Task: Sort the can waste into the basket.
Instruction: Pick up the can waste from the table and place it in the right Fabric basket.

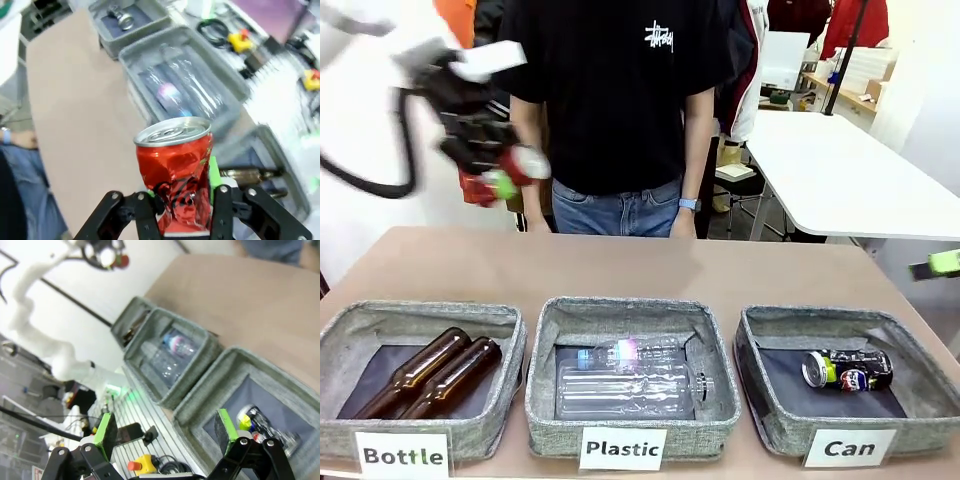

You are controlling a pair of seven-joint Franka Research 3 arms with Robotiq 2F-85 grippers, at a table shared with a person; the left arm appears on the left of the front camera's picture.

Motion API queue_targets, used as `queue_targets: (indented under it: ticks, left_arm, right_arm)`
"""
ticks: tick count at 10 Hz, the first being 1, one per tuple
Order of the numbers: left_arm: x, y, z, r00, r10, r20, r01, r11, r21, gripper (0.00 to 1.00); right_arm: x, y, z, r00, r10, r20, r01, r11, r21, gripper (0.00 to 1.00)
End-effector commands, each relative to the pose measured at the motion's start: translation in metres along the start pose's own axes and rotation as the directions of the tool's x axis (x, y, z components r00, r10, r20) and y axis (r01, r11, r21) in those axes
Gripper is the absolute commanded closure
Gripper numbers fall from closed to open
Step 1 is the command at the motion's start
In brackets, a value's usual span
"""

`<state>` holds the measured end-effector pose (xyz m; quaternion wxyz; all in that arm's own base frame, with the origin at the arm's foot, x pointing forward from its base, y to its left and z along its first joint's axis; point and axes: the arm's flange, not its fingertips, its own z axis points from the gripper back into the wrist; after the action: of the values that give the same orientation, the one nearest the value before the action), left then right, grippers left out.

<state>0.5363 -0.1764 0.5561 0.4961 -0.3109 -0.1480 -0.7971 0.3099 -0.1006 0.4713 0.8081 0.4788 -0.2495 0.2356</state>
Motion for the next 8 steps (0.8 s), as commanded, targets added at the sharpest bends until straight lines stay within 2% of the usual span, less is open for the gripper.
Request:
queue_targets:
  ticks: [1,2,3,5,6,8]
  left_arm:
    - [0.046,0.058,-0.039,0.999,0.033,0.014,-0.033,0.999,-0.001,0.88]
    - [0.078,0.081,-0.079,0.998,0.06,0.021,-0.06,0.998,-0.004,0.88]
    - [0.115,0.096,-0.124,0.995,0.094,0.031,-0.096,0.995,0.042,0.88]
    - [0.168,0.114,-0.197,0.976,0.2,0.08,-0.203,0.979,0.032,0.88]
    - [0.194,0.114,-0.228,0.976,0.18,0.119,-0.191,0.978,0.086,0.88]
    - [0.225,0.114,-0.308,0.976,0.203,0.078,-0.211,0.971,0.115,0.88]
  right_arm:
    - [-0.012,0.025,0.063,0.998,-0.059,0.025,0.062,0.99,-0.124,0.0]
    - [-0.021,0.022,0.094,0.994,-0.09,0.062,0.098,0.984,-0.149,0.0]
    - [-0.034,0.019,0.126,0.978,-0.145,0.151,0.17,0.971,-0.171,0.0]
    - [-0.052,0.001,0.176,0.916,-0.227,0.332,0.311,0.924,-0.224,0.0]
    - [-0.063,-0.007,0.193,0.89,-0.264,0.373,0.366,0.9,-0.237,0.0]
    - [-0.074,-0.015,0.198,0.877,-0.284,0.387,0.385,0.897,-0.215,0.0]
